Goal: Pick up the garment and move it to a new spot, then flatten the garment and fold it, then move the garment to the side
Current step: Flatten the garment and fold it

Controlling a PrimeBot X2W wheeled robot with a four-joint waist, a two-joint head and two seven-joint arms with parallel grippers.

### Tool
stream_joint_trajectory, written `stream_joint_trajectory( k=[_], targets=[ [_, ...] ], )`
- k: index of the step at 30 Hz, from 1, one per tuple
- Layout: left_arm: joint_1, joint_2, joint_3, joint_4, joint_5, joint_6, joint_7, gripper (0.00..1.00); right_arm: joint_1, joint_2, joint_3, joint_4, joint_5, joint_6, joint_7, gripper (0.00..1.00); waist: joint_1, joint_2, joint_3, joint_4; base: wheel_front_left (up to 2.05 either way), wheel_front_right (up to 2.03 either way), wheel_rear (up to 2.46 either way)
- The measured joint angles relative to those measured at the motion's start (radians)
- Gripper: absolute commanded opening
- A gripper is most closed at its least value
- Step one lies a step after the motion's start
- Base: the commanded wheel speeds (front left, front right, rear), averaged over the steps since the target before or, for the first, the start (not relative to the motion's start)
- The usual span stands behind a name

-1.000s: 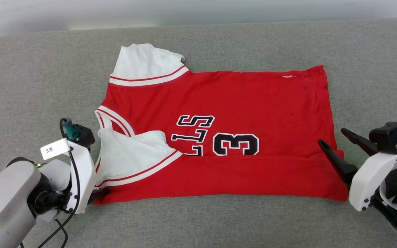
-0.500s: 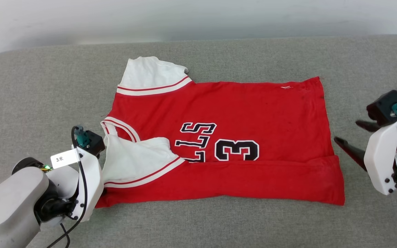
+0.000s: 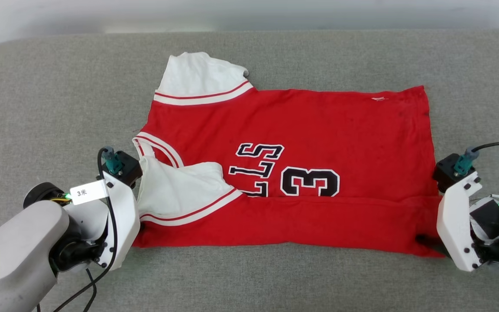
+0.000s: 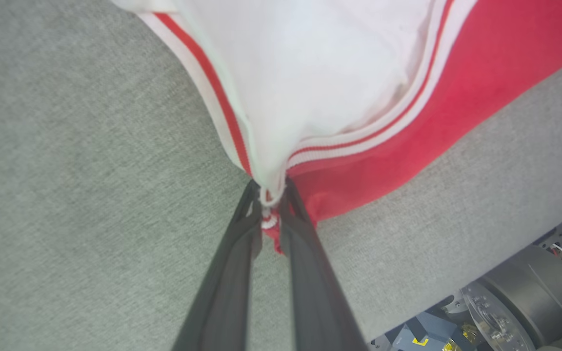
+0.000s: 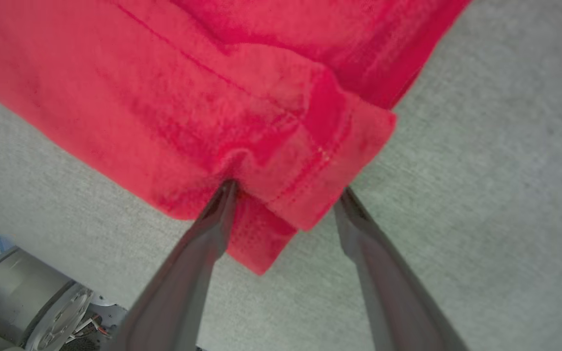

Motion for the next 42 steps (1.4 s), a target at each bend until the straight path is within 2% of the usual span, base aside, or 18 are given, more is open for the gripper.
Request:
stream_joint_trajectory(
  k=[2,7,8,9,10,16,22,31,35,41,42],
  targets=[
    [-0.001,-0.001,0.000,-0.002,0.000,0.001,0.000,0.00,0.003,0.023,0.002,0.038,0.003,0.000,-0.004,1.00,0.0000,0.0000,0.013,0.004,0.00,0.00,0.00],
    [-0.005,-0.002,0.000,-0.001,0.007,0.001,-0.007,0.00,-0.010,0.029,0.039,0.081,0.001,-0.002,-0.018,1.00,-0.0001,0.0000,0.033,0.011,0.00,0.00,0.00],
    [-0.005,-0.003,0.000,0.002,0.007,0.001,-0.009,0.00,-0.012,0.030,0.044,0.086,0.003,-0.002,-0.026,0.95,-0.0001,0.0000,0.033,0.011,0.00,0.00,0.00],
    [-0.005,-0.003,0.000,0.005,0.005,0.001,-0.011,0.00,-0.016,0.030,0.049,0.090,0.003,-0.002,-0.041,0.30,-0.0001,0.0000,0.030,0.009,0.00,0.00,0.00],
    [-0.003,-0.004,-0.001,0.008,0.005,0.001,-0.013,0.00,-0.018,0.030,0.054,0.095,0.005,-0.002,-0.056,0.00,0.0000,0.0000,0.027,0.008,0.00,0.00,0.00],
    [0.031,0.005,-0.001,0.012,-0.020,0.004,-0.030,0.00,-0.036,0.014,0.089,0.083,0.036,0.000,-0.130,0.00,0.0001,0.0000,-0.023,0.000,0.00,0.00,0.00],
    [0.083,0.028,-0.005,-0.038,-0.054,0.008,-0.026,0.00,-0.021,-0.076,0.112,0.011,0.080,0.000,-0.165,0.00,0.0002,0.0000,-0.087,-0.001,0.00,0.00,0.00],
    [0.187,0.077,-0.031,-0.151,-0.098,0.040,-0.007,0.00,0.116,-0.185,0.094,-0.077,0.142,0.000,-0.180,0.00,0.0001,0.0000,-0.132,0.002,0.00,0.00,0.00],
    [0.219,0.081,-0.038,-0.158,-0.101,0.060,-0.013,0.00,0.164,-0.184,0.089,-0.076,0.143,0.000,-0.180,0.00,0.0001,0.0000,-0.125,-0.002,0.00,0.00,0.00],
    [0.224,0.068,-0.041,-0.110,-0.086,0.069,-0.041,0.00,0.220,-0.124,0.082,-0.024,0.134,0.000,-0.198,0.00,0.0001,0.0000,-0.108,-0.001,0.00,0.00,0.00],
    [0.224,0.063,-0.040,-0.104,-0.086,0.069,-0.048,0.88,0.222,-0.118,0.075,-0.019,0.132,0.000,-0.210,0.46,0.0001,0.0000,-0.108,-0.001,0.00,0.00,0.00]
  ],
)
